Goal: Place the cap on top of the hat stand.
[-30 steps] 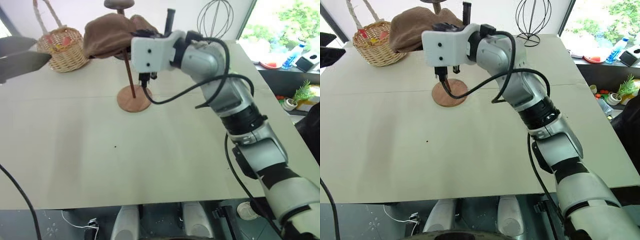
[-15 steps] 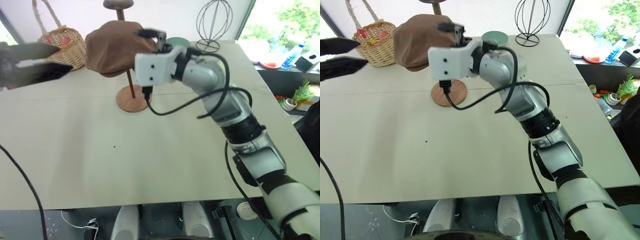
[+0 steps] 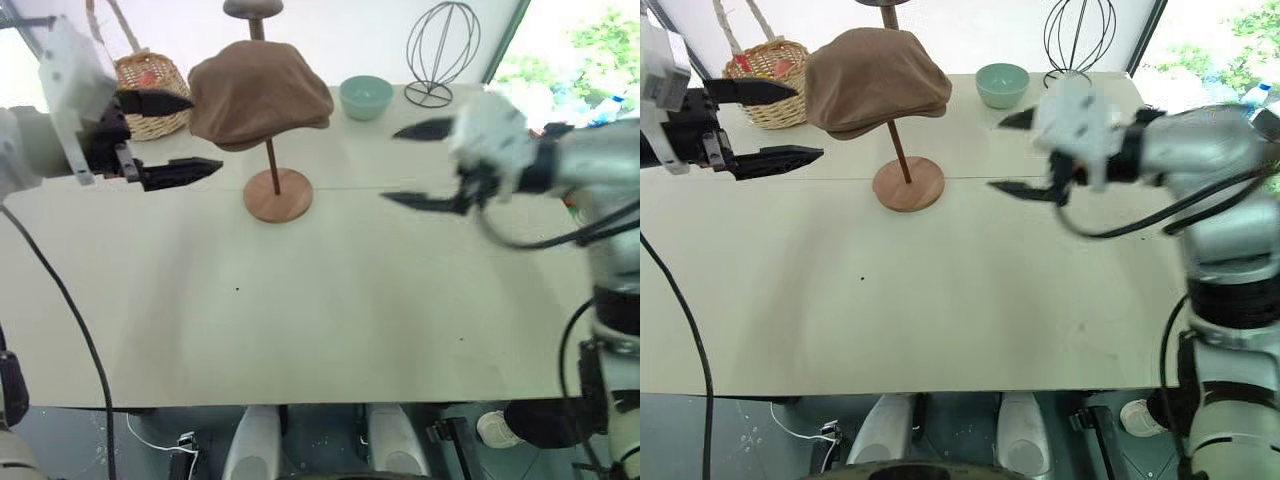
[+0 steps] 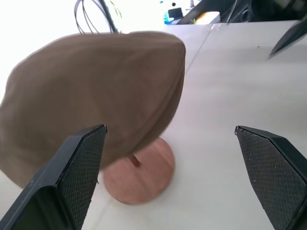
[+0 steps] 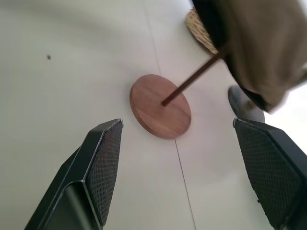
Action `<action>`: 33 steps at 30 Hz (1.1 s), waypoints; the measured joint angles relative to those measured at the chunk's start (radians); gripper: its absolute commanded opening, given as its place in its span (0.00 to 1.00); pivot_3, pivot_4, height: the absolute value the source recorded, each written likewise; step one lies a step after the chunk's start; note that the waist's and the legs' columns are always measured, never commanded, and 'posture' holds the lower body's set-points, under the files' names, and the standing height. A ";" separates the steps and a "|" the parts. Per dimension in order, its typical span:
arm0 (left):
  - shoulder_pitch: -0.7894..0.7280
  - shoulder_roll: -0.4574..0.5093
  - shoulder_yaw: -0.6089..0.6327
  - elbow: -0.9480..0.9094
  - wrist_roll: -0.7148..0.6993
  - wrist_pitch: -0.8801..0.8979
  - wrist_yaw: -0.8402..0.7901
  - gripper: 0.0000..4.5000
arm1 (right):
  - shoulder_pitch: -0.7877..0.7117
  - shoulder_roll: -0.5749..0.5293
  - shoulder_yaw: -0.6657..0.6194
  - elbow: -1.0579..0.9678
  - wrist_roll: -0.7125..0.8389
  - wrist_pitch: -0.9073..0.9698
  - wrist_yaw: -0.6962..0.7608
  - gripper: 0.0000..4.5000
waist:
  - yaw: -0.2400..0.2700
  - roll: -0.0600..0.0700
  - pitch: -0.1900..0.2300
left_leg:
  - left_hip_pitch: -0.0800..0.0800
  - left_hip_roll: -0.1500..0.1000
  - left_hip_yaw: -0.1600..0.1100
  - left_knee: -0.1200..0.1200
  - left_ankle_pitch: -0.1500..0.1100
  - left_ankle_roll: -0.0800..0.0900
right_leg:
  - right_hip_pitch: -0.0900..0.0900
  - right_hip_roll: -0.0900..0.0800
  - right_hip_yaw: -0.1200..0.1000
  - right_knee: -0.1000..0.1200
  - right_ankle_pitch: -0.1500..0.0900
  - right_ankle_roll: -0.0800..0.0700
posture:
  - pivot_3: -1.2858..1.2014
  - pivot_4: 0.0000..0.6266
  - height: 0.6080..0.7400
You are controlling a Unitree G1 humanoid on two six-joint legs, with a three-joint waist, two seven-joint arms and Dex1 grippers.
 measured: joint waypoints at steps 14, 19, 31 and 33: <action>0.049 -0.156 -0.170 -0.093 0.307 -0.266 0.149 1.00 | -0.400 -0.170 -0.045 0.321 0.318 0.520 -0.024 0.99 | 0.005 0.001 0.000 | -0.002 0.003 0.003 -0.001 0.000 0.000 | -0.002 0.003 0.002 -0.003 -0.001 -0.007 | 0.52 0.24 0.91; 0.038 -0.230 -0.238 -0.087 0.438 -0.347 0.225 1.00 | -0.396 -0.174 -0.008 0.315 0.328 0.492 -0.024 0.99 | 0.007 0.001 0.001 | -0.002 0.003 0.003 -0.001 0.000 0.000 | -0.003 0.004 0.002 -0.003 0.001 -0.003 | 0.52 0.24 0.91; 0.002 -0.295 -0.265 -0.013 0.621 -0.421 0.354 0.57 | -0.338 -0.201 0.012 0.276 0.379 0.471 -0.019 1.00 | 0.007 0.001 0.000 | -0.002 0.003 0.003 -0.001 0.000 0.000 | -0.003 0.004 0.002 -0.003 0.001 -0.003 | 0.52 0.24 0.91; 0.002 -0.297 -0.265 -0.007 0.632 -0.436 0.355 0.33 | -0.338 -0.201 0.012 0.276 0.385 0.472 -0.024 1.00 | 0.007 0.001 0.001 | -0.002 0.003 0.003 -0.001 0.000 0.000 | -0.003 0.004 0.002 -0.002 0.001 -0.003 | 0.52 0.24 0.91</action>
